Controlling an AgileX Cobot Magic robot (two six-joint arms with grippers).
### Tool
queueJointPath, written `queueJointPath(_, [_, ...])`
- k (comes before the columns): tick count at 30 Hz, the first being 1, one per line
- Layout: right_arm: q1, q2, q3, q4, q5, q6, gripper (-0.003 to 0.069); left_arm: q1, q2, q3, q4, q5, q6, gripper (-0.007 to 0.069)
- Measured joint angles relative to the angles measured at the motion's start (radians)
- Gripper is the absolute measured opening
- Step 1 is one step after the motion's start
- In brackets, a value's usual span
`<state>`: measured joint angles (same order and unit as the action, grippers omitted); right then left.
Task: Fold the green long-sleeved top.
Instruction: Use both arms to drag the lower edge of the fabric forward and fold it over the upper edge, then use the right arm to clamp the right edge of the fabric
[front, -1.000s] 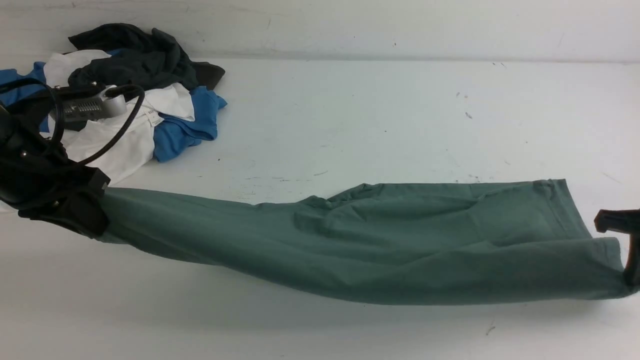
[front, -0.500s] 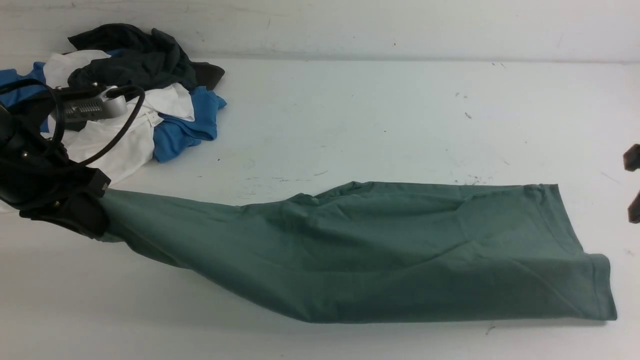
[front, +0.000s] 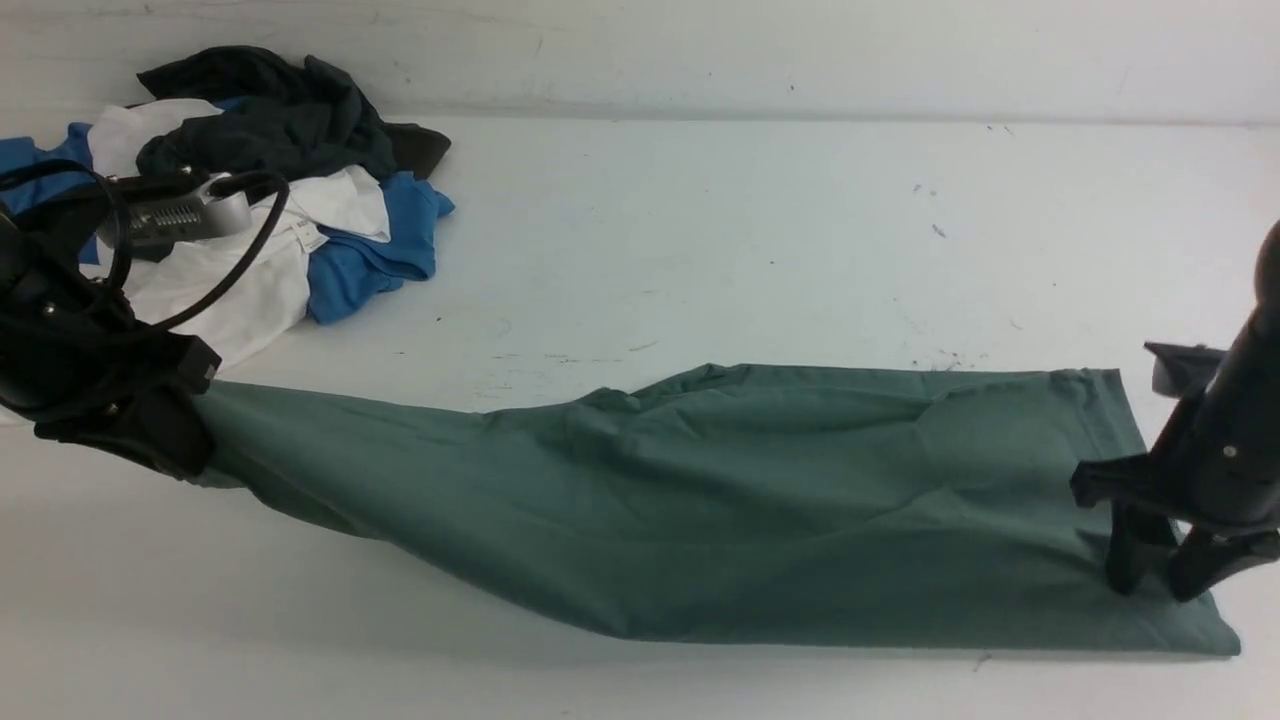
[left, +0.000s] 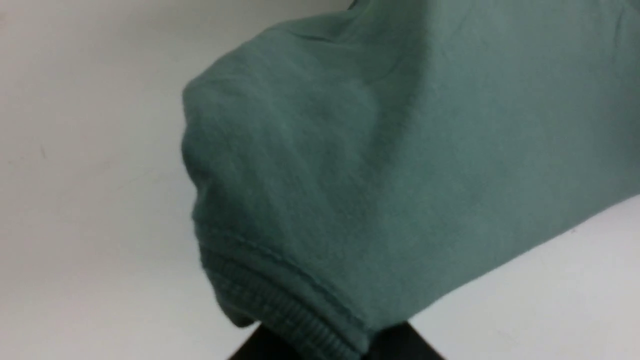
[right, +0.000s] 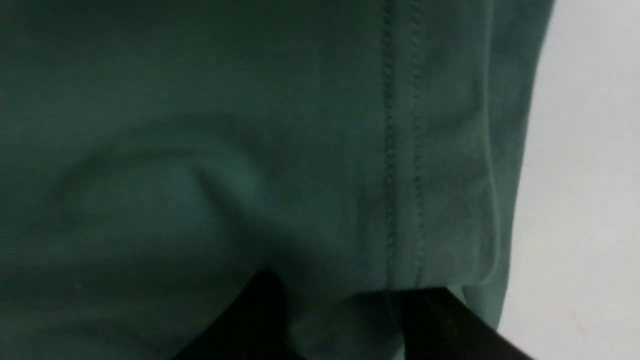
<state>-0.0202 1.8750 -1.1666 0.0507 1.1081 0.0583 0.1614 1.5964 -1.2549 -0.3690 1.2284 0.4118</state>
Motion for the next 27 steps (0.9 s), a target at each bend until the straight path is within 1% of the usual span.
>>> queueJointPath(3, [0.0, -0.005, -0.005, -0.051, 0.018, 0.028, 0.0328, 0.0, 0.0, 0.0, 0.0, 0.0, -0.037, 0.009])
queueJointPath(4, [0.0, -0.01, -0.01, -0.051, 0.024, 0.031, 0.0333, 0.0, 0.0, 0.0, 0.0, 0.0, -0.044, 0.0114])
queueJointPath(5, [0.0, -0.029, -0.029, -0.059, 0.043, 0.033, 0.0352, 0.0, 0.0, 0.0, 0.001, 0.0, -0.06, 0.017])
queueJointPath(6, [0.0, -0.043, -0.047, -0.063, 0.053, 0.033, 0.0366, 0.001, 0.0, -0.001, 0.002, 0.0, -0.064, 0.02])
queueJointPath(7, [0.0, -0.046, -0.05, -0.064, 0.053, 0.033, 0.037, 0.001, 0.0, -0.001, 0.004, 0.0, -0.066, 0.02])
queueJointPath(8, [0.0, -0.059, -0.064, -0.066, 0.062, 0.033, 0.0384, 0.001, 0.0, -0.005, 0.005, 0.0, -0.068, 0.0231])
queueJointPath(9, [0.0, -0.085, -0.098, -0.067, 0.073, 0.033, 0.0422, 0.002, 0.0, -0.012, 0.007, 0.0, -0.071, 0.0278])
queueJointPath(10, [0.0, -0.097, -0.115, -0.068, 0.077, 0.033, 0.0447, 0.003, 0.0, -0.022, 0.007, 0.0, -0.073, 0.0309])
queueJointPath(11, [0.0, -0.099, -0.115, -0.069, 0.077, 0.033, 0.0452, 0.003, 0.0, -0.025, 0.007, 0.0, -0.074, 0.0314])
queueJointPath(12, [0.0, -0.109, -0.135, -0.069, 0.076, 0.033, 0.0489, 0.004, 0.0, -0.036, 0.007, 0.0, -0.075, 0.0346])
queueJointPath(13, [0.0, -0.111, -0.141, -0.069, 0.072, 0.033, 0.0514, 0.004, 0.0, -0.042, 0.007, 0.0, -0.076, 0.036])
queueJointPath(15, [0.0, -0.101, -0.143, -0.072, 0.068, 0.033, 0.0561, 0.004, 0.0, -0.047, 0.007, 0.0, -0.076, 0.0377])
queueJointPath(17, [0.0, -0.07, -0.143, -0.083, 0.068, 0.036, 0.0588, 0.004, 0.0, -0.05, 0.007, 0.0, -0.076, 0.038])
queueJointPath(22, [0.0, 0.04, -0.143, -0.114, 0.06, 0.039, 0.0602, 0.004, 0.0, -0.051, 0.007, 0.0, -0.076, 0.0385])
queueJointPath(27, [0.0, 0.12, -0.15, -0.1, 0.053, 0.019, 0.0599, 0.004, 0.0, -0.051, 0.006, 0.0, -0.076, 0.0385])
